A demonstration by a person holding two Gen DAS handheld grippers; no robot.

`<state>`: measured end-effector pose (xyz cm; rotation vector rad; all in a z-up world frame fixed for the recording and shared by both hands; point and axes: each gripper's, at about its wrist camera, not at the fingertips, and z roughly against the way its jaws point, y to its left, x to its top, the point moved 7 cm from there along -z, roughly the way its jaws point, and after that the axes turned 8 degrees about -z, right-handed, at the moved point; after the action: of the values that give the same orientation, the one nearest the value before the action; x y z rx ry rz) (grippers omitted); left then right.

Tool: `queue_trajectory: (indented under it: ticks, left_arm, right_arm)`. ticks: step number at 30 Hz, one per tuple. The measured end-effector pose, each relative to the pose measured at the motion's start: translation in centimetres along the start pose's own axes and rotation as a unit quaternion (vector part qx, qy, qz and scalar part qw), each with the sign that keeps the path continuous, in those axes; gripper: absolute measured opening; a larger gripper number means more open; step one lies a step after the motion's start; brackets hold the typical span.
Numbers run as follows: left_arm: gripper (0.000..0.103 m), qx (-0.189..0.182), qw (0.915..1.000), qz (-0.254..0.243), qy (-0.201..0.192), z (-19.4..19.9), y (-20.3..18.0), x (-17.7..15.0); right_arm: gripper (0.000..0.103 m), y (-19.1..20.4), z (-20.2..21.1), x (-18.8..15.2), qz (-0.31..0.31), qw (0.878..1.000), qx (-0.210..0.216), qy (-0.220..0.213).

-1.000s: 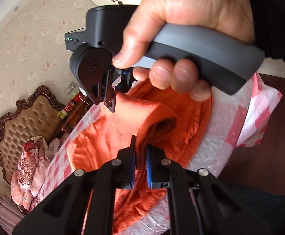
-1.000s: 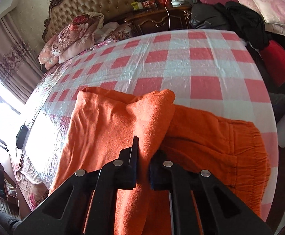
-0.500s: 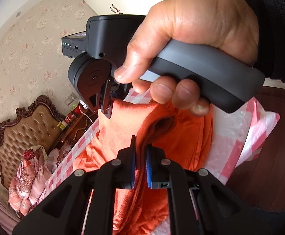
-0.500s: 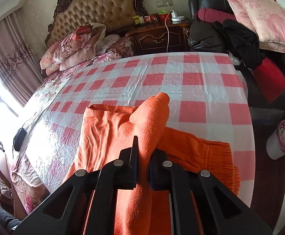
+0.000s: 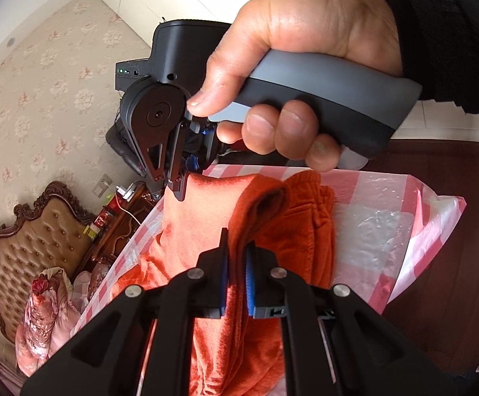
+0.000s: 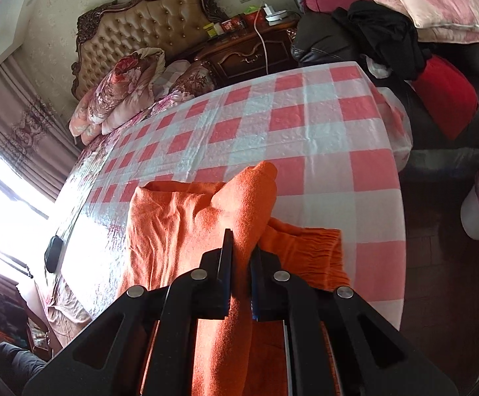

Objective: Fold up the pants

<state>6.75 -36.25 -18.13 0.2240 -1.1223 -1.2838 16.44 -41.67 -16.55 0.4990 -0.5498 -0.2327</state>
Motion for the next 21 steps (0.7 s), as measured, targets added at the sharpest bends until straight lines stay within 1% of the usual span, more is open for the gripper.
queue_trajectory:
  ticks: [2, 5, 9, 21]
  left_arm:
    - [0.008, -0.005, 1.0, -0.002, 0.002, -0.3, -0.5, 0.0]
    - [0.008, -0.013, 0.9999, -0.004, 0.005, -0.8, -1.0, 0.0]
    - [0.008, -0.016, 0.9998, -0.004, 0.007, -1.4, -1.0, -0.2]
    - [0.008, -0.022, 0.9997, -0.008, 0.008, -1.9, -1.7, -0.6]
  right_arm:
    - [0.008, -0.4, -0.2, -0.3, 0.002, 1.0, -0.008, 0.001]
    - [0.008, -0.9, -0.8, -0.6, 0.012, 0.999, -0.032, 0.002]
    - [0.008, -0.8, -1.1, -0.9, 0.03, 0.998, -0.054, -0.001]
    - [0.008, -1.3, -1.2, -1.0, 0.042, 0.997, -0.066, -0.01]
